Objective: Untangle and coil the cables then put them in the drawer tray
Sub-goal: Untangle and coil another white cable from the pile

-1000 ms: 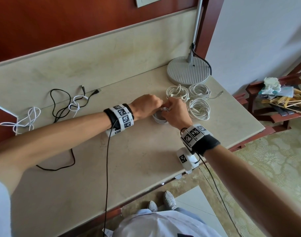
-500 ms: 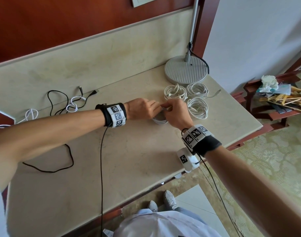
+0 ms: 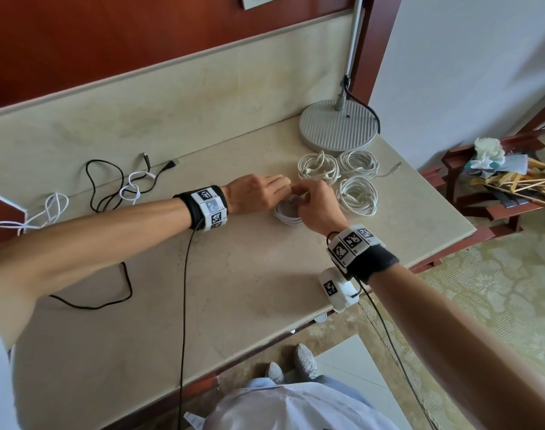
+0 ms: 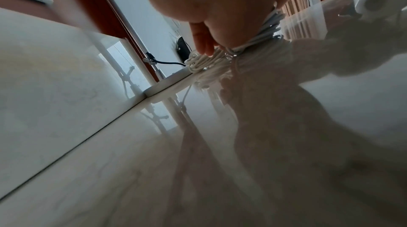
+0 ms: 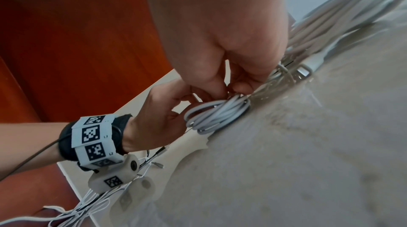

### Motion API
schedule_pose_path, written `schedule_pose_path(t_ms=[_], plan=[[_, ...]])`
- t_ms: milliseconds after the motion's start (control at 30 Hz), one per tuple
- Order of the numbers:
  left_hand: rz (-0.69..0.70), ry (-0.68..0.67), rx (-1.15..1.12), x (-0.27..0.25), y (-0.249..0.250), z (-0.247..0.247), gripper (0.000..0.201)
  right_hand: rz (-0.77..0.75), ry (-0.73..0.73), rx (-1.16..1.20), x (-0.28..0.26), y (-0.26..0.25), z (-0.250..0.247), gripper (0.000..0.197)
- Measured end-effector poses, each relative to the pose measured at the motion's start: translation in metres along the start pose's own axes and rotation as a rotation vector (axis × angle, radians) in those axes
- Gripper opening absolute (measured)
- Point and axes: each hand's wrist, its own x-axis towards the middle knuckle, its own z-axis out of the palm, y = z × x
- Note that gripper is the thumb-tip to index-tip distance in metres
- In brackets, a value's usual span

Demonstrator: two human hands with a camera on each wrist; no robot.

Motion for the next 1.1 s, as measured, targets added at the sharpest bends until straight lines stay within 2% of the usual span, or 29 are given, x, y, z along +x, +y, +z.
schedule_pose_path(t_ms=[133,233,300,433,533,600,767,867,967,1100], plan=[[-0.066,-0.008,-0.173,0.001,0.001,-0.003,0.013,-0.010,-0.005,-0.007,0.000,0.000,0.001,0.029],[-0.063,0.019,-0.293,0.003,0.000,-0.009,0.005,0.012,0.010,-0.008,0.001,0.000,0.003,0.027],[-0.046,0.040,-0.316,0.004,-0.002,-0.010,0.008,0.015,0.017,-0.024,0.001,0.000,0.004,0.025],[0.012,0.048,-0.168,0.002,-0.002,-0.010,0.021,0.025,0.008,0.002,0.001,0.000,0.001,0.021],[0.040,0.009,-0.045,-0.001,-0.001,-0.008,0.015,0.013,-0.001,-0.008,0.001,-0.002,-0.002,0.018],[0.057,-0.017,0.019,-0.001,-0.001,-0.007,0.021,0.019,-0.010,-0.018,0.001,-0.002,-0.002,0.022],[0.090,-0.010,0.008,0.000,-0.005,-0.010,0.015,0.029,-0.030,-0.035,0.003,-0.002,-0.003,0.024],[0.016,0.007,-0.188,0.004,-0.009,-0.011,0.009,0.034,-0.036,-0.035,0.005,-0.003,-0.006,0.023],[-0.113,0.027,-0.423,0.005,-0.009,-0.009,0.018,0.025,-0.032,-0.035,0.006,-0.002,-0.005,0.020],[-0.291,-0.112,-0.688,0.009,-0.015,-0.008,0.013,0.010,0.017,-0.030,0.005,0.000,-0.002,0.017]])
